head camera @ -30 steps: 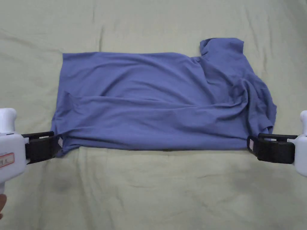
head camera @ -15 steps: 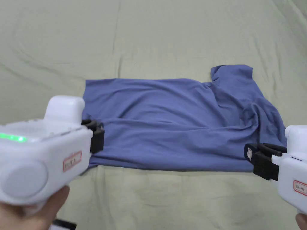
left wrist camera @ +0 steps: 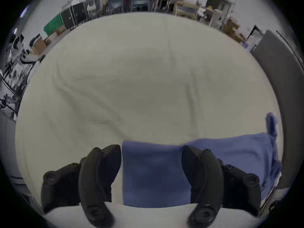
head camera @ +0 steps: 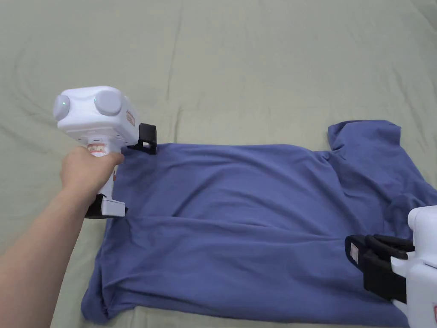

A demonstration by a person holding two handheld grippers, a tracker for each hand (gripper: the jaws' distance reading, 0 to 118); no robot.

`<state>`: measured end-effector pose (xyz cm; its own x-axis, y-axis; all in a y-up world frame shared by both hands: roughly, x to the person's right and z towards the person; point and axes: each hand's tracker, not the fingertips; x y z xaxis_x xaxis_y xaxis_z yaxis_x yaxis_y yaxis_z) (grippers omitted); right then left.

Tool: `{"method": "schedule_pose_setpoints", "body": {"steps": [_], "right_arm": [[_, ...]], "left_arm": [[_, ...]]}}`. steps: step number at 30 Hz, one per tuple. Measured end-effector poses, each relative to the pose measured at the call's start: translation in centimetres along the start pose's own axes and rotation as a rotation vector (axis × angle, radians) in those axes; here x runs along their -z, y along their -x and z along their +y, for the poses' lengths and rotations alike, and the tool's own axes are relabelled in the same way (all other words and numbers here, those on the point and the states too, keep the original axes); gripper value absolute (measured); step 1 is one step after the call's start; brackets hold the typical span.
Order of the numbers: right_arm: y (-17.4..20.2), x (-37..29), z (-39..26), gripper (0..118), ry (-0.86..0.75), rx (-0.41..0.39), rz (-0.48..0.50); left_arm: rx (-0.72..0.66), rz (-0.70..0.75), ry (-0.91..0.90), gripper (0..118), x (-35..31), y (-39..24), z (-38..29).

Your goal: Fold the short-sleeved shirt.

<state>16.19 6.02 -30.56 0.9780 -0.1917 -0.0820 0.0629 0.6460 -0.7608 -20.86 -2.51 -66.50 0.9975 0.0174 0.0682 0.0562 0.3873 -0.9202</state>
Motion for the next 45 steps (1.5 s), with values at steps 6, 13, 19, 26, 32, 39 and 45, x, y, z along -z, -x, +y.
{"method": "schedule_pose_setpoints", "body": {"steps": [6,13,19,26,32,39,45], "right_arm": [[0.6,2.5,-0.9,2,0.051,-0.004,0.030],[-0.1,2.4,-1.2,2,0.074,0.024,0.041],[-5.1,3.4,5.5,113,0.045,0.130,0.051],[-17.0,11.3,15.9,118,0.120,0.310,-0.174],[-21.5,20.7,15.5,88,0.404,0.352,-0.318],[-18.3,16.9,15.2,4,0.319,0.149,-0.378],[-18.8,13.2,15.7,4,0.232,0.144,-0.308]], "left_arm": [[0.177,0.003,-0.083,0,-1.3,-1.3,-1.5],[0.301,0.013,-0.138,0,-7.3,-3.3,-3.3],[0.356,-0.064,-0.278,0,-15.1,-5.4,-6.1],[0.277,-0.145,-0.278,0,-15.5,-5.5,-8.1],[0.262,-0.125,-0.247,0,-13.3,-6.0,-7.2],[0.261,-0.123,-0.239,0,-12.5,-6.4,-6.3],[0.264,-0.096,-0.245,0,-14.3,-5.0,-6.7]]}}
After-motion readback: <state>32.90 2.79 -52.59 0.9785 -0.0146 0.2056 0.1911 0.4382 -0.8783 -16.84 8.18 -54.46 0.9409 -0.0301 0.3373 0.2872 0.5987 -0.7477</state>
